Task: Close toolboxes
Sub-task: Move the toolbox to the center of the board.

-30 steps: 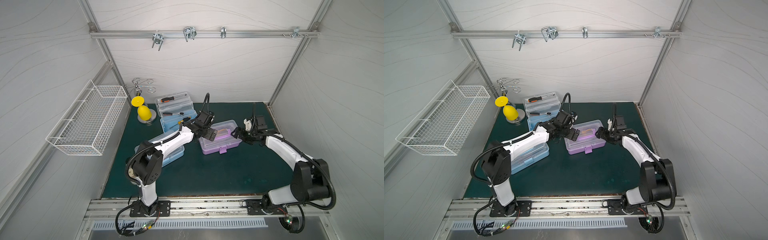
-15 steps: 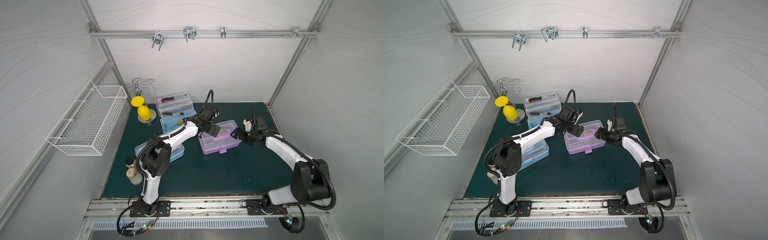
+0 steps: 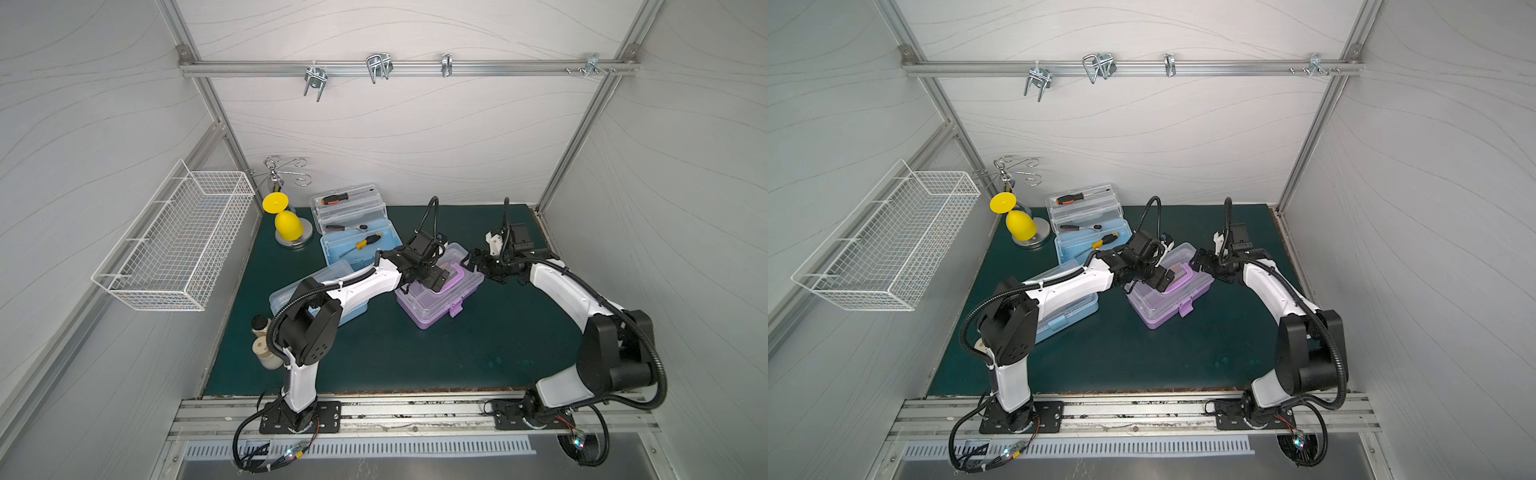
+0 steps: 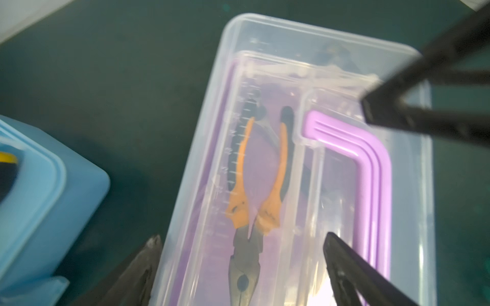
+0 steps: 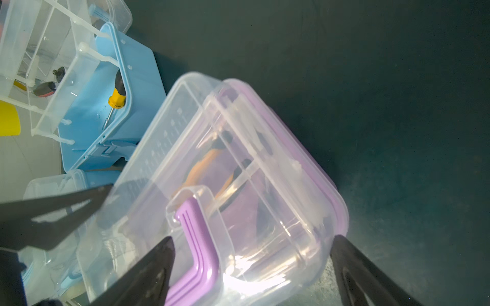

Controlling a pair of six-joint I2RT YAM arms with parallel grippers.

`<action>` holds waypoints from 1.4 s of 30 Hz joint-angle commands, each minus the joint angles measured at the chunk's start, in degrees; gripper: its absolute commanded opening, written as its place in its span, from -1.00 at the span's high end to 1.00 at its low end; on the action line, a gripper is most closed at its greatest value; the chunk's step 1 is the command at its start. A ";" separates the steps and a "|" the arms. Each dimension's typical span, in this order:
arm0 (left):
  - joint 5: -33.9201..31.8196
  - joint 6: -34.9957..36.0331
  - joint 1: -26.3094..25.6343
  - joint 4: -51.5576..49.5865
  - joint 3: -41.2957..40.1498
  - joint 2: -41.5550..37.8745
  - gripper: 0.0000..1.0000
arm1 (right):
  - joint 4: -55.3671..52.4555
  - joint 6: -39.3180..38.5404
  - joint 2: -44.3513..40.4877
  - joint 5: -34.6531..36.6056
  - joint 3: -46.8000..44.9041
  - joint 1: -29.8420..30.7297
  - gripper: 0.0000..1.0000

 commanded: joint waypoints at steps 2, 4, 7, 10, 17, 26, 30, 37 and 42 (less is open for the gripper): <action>5.00 -3.83 -4.44 -10.89 -6.18 1.36 -0.90 | 1.42 -3.01 1.58 -5.93 2.59 0.59 -0.84; 4.20 -5.96 -5.02 -11.63 -7.28 0.17 -0.89 | 1.59 -3.29 2.34 -7.89 2.43 0.58 -0.84; 3.89 -8.97 -5.11 -11.98 -9.35 -1.97 -0.90 | 2.69 -3.21 3.32 -10.88 1.89 0.86 -0.83; 2.48 -11.09 -5.09 -12.73 -10.64 -3.71 -0.90 | 3.32 -3.51 3.70 -11.96 1.95 1.99 -0.83; -3.11 -14.55 -5.10 -15.66 -9.59 -4.93 -0.91 | 4.22 -1.53 -0.72 -6.59 0.48 2.98 -0.84; -7.19 -15.25 -5.08 -16.19 -9.15 -6.99 -0.92 | 4.44 4.60 -17.02 -6.85 -12.60 -3.16 -0.99; -7.50 -15.14 -5.09 -16.21 -9.54 -7.59 -0.92 | 5.10 5.55 -21.10 -13.81 -18.69 -3.04 -0.99; -7.58 -15.56 -5.09 -15.66 -10.96 -8.66 -0.93 | 9.13 8.39 -25.54 -14.77 -24.00 3.28 -0.81; -7.54 -16.17 -5.11 -15.84 -11.47 -8.46 -0.93 | 13.93 10.30 -22.33 -15.11 -23.18 6.11 -0.69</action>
